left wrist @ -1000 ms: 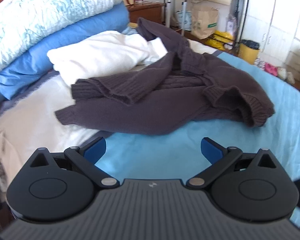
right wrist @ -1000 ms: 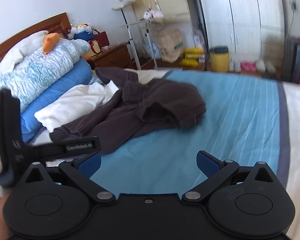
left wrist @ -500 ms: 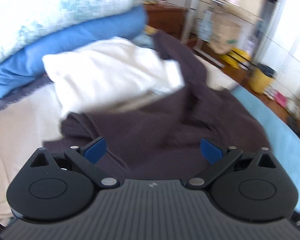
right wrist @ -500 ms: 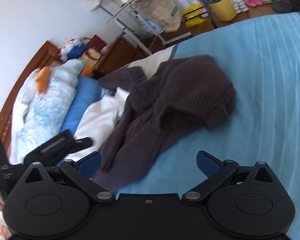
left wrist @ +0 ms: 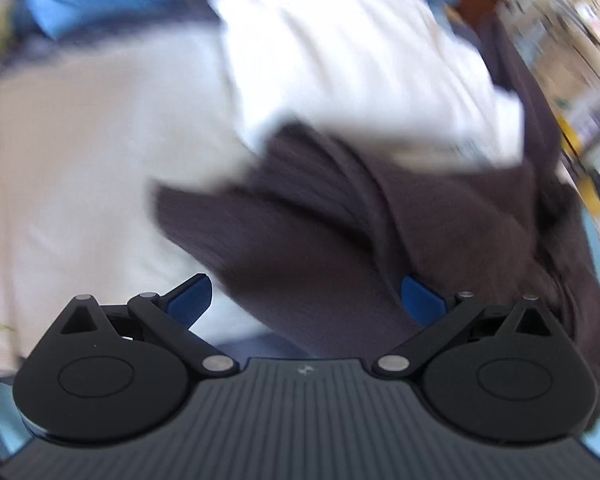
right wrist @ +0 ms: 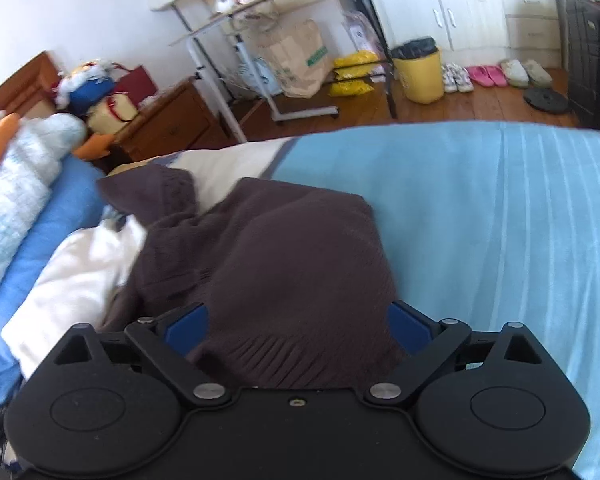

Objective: Fold clothes

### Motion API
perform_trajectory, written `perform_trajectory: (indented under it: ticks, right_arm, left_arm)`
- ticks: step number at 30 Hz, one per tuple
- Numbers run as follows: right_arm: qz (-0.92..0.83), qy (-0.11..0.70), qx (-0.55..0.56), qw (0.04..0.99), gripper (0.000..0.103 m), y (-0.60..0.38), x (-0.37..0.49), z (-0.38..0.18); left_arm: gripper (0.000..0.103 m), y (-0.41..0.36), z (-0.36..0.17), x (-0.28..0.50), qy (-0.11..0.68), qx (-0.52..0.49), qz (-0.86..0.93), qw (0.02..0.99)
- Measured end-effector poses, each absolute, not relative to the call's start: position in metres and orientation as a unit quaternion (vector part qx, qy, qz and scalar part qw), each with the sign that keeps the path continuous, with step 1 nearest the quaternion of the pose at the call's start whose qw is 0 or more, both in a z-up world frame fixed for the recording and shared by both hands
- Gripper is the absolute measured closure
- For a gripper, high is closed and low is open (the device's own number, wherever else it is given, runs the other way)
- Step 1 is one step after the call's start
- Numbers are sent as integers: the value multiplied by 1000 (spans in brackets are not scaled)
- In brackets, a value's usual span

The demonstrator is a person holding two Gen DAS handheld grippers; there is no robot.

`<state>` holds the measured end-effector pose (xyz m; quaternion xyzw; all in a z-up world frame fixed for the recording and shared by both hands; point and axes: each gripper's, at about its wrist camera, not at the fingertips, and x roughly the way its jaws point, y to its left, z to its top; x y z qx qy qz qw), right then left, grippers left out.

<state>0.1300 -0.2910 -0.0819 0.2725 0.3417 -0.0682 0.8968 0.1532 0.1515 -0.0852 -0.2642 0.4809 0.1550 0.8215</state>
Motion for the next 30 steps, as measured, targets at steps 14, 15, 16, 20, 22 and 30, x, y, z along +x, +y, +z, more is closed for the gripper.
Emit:
perform_trajectory:
  ticks: [14,15,16,20,22,30]
  right_arm:
    - [-39,370,362,855,15,-331,184,-158]
    - [-28,366,365,855,16,-324,187,-161]
    - [-6,364,371,854,22,-315,192,-162]
    - [69,378,391,836,45,-278,208,-167]
    - [103,368,416,825,64,-269,208,-168]
    - [243,370,415,795,67,-202,203,-140]
  left_arm:
    - [0,135,-117,185,500,-313,81,803]
    - [0,132,-118,187,499,-313,74,805]
    - [0,128,-118,190,498,-313,67,806]
    - [4,118,-121,198,493,-325,34,806]
    - [11,119,-123,201,492,-350,6,797]
    - [40,127,-135,195,487,-474,-122,723]
